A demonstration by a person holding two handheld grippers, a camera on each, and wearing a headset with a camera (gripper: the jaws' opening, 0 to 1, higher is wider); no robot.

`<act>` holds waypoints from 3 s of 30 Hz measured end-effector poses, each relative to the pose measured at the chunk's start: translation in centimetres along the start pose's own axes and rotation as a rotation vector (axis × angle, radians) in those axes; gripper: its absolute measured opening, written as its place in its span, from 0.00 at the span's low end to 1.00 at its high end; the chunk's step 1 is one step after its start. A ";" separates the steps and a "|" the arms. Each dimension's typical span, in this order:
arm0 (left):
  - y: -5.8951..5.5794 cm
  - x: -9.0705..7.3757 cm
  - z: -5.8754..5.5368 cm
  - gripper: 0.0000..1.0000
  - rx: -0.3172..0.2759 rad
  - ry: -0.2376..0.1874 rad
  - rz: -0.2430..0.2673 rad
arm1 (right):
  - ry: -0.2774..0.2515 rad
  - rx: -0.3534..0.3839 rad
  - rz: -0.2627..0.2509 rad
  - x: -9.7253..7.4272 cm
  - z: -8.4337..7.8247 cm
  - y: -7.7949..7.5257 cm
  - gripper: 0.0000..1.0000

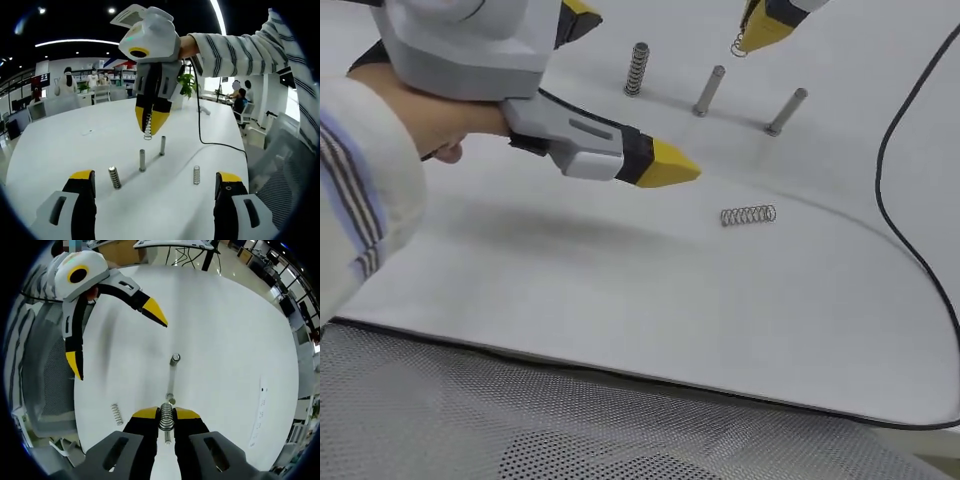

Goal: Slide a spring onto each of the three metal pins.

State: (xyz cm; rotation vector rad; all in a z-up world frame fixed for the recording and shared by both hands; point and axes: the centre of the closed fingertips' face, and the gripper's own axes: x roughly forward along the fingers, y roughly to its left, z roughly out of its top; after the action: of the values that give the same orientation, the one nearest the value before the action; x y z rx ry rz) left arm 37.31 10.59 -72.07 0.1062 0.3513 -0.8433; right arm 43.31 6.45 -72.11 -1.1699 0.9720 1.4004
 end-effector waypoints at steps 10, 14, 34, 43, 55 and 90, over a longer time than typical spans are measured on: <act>0.1 0.0 -0.2 0.98 0.008 0.010 -0.002 | 0.040 -0.023 0.014 1.7 0.0 -0.5 0.08; 0.1 0.0 -0.2 0.98 0.005 0.012 -0.003 | 0.063 -0.028 0.019 2.5 -0.4 -0.8 0.08; 0.8 -0.2 -0.4 0.97 0.004 0.016 0.014 | 0.108 -0.032 0.039 5.7 -1.1 -0.5 0.08; 0.9 -0.4 -0.4 0.96 0.001 0.017 0.016 | 0.118 -0.028 0.042 6.9 -1.2 -0.6 0.08; 1.0 -0.4 -0.6 0.97 0.004 0.026 0.024 | 0.114 -0.021 0.041 7.8 -1.4 -0.6 0.09; 0.6 -0.5 -0.3 0.96 0.021 0.046 0.014 | 0.032 0.023 -0.031 4.5 -2.0 -0.6 0.18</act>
State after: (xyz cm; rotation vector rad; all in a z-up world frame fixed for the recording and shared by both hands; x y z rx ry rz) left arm 37.35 11.41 -72.15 0.1476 0.3849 -0.8321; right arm 44.19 5.50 -76.89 -1.1887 0.9857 1.3461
